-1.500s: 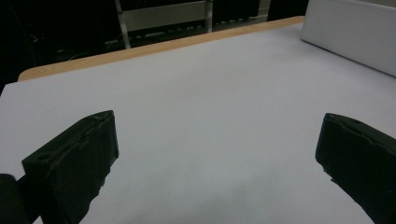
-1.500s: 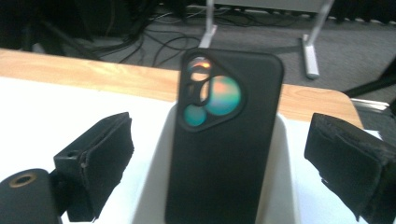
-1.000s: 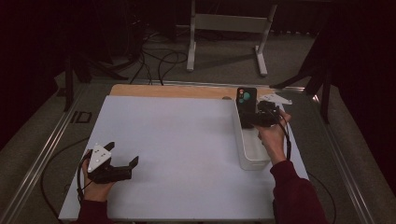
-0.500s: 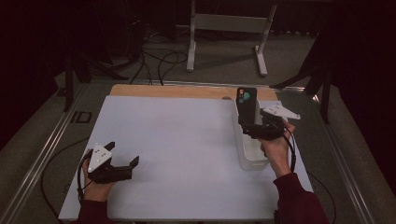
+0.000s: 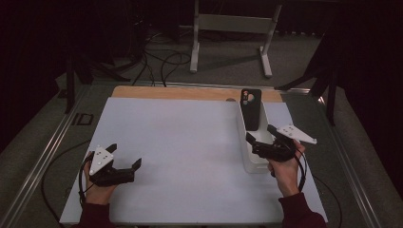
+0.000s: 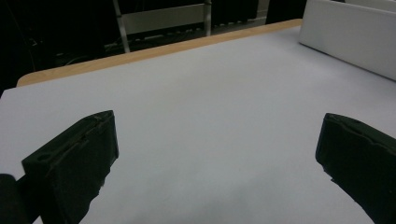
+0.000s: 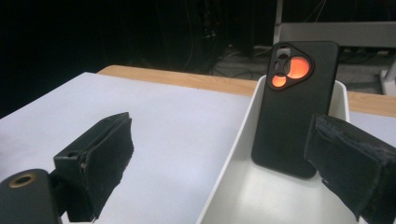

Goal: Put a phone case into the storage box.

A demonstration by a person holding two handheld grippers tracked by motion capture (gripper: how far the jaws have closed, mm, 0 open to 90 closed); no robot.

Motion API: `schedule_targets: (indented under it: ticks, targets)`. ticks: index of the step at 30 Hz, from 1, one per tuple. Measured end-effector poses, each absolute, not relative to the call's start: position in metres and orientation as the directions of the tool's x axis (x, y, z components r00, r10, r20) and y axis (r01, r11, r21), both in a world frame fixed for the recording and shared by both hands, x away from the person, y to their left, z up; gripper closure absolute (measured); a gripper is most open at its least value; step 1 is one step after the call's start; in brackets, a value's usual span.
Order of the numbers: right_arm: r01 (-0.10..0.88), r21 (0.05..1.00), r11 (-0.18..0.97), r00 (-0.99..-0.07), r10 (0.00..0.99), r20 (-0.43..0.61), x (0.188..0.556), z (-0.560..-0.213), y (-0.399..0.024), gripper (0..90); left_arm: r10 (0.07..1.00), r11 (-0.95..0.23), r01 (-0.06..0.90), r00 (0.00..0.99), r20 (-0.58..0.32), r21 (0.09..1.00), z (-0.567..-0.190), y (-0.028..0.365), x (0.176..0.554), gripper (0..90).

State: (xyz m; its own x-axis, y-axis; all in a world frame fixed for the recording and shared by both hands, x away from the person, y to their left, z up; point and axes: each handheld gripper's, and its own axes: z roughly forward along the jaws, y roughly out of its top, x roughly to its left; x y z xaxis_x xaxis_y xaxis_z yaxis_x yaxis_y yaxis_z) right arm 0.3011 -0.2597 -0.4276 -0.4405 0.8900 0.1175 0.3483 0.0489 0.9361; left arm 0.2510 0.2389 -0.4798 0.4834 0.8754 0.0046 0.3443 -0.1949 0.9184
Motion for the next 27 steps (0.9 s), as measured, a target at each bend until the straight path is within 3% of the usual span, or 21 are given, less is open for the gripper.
schedule_targets:
  ticks: [11,27]
  targets:
    - [0.298,0.953,0.046,-0.474,0.874,0.106,0.270,-0.446,-0.262,7.4,0.866,-0.195,0.333,0.500,0.003,0.923,-0.479,0.237,0.250,0.0]
    - [0.240,0.968,0.067,-0.507,0.859,0.067,0.252,-0.461,-0.270,7.5,0.857,-0.199,0.318,0.514,0.008,0.927,-0.479,0.237,0.248,0.0]
